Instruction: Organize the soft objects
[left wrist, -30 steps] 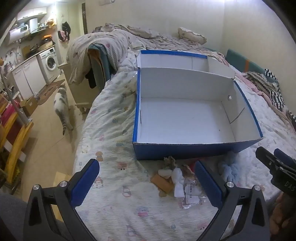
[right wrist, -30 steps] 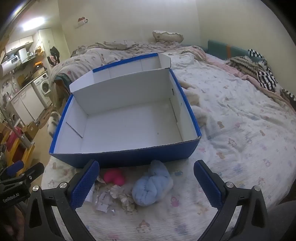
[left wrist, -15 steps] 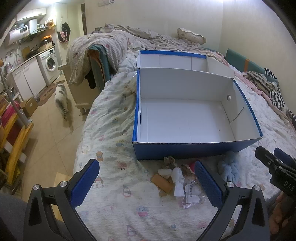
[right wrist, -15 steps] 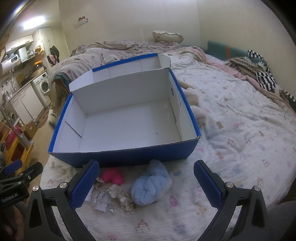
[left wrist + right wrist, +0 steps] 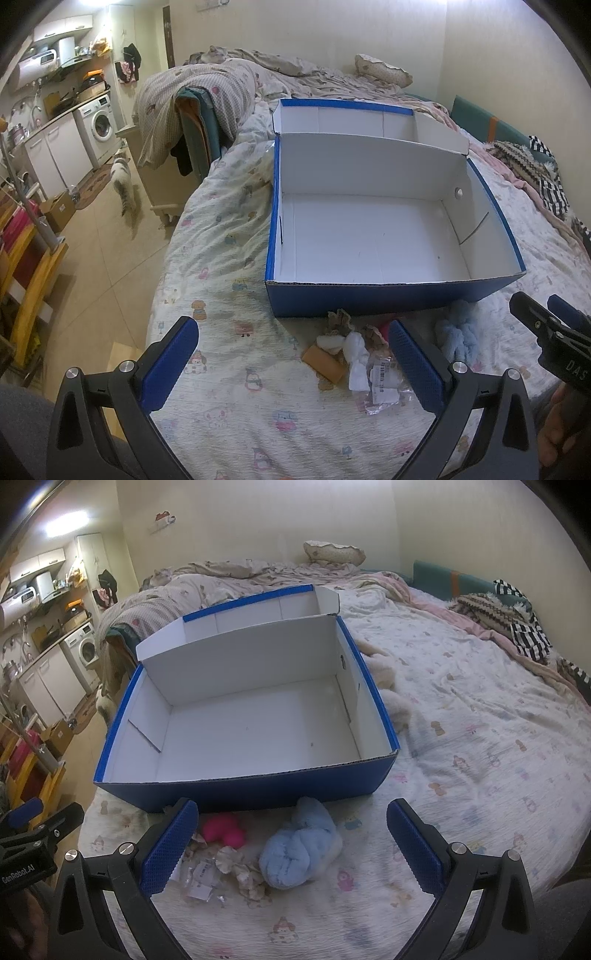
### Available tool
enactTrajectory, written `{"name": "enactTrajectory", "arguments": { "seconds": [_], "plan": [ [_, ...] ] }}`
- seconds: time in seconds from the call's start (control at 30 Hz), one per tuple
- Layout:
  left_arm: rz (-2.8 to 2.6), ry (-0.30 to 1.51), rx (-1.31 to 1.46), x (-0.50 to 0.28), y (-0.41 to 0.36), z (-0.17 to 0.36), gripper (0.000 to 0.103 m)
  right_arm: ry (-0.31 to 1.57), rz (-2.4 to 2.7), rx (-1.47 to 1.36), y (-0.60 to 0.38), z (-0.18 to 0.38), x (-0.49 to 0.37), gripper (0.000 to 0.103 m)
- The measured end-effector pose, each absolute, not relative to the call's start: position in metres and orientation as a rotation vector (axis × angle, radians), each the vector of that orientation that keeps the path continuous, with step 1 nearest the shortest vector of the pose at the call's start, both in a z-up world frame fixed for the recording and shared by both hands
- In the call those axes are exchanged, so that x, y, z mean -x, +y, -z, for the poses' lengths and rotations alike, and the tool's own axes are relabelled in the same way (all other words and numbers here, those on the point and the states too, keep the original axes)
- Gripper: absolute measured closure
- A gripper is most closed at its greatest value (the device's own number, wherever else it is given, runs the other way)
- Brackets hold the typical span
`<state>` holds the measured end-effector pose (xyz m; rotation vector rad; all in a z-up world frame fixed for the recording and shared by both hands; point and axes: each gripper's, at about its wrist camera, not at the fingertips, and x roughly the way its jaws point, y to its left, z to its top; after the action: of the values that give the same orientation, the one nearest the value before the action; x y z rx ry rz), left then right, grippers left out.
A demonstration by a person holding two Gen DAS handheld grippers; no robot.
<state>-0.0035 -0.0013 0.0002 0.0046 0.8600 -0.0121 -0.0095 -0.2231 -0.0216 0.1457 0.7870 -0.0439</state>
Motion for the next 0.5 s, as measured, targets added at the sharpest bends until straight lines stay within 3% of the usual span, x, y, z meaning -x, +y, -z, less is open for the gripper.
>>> {"name": "enactTrajectory", "arguments": {
  "seconds": [0.5],
  "plan": [
    [0.013,0.857,-0.009,0.0032,-0.0020,-0.0006,0.001,0.786,0.044,-0.145,-0.2228,0.0210,0.0093,0.000]
  ]
}}
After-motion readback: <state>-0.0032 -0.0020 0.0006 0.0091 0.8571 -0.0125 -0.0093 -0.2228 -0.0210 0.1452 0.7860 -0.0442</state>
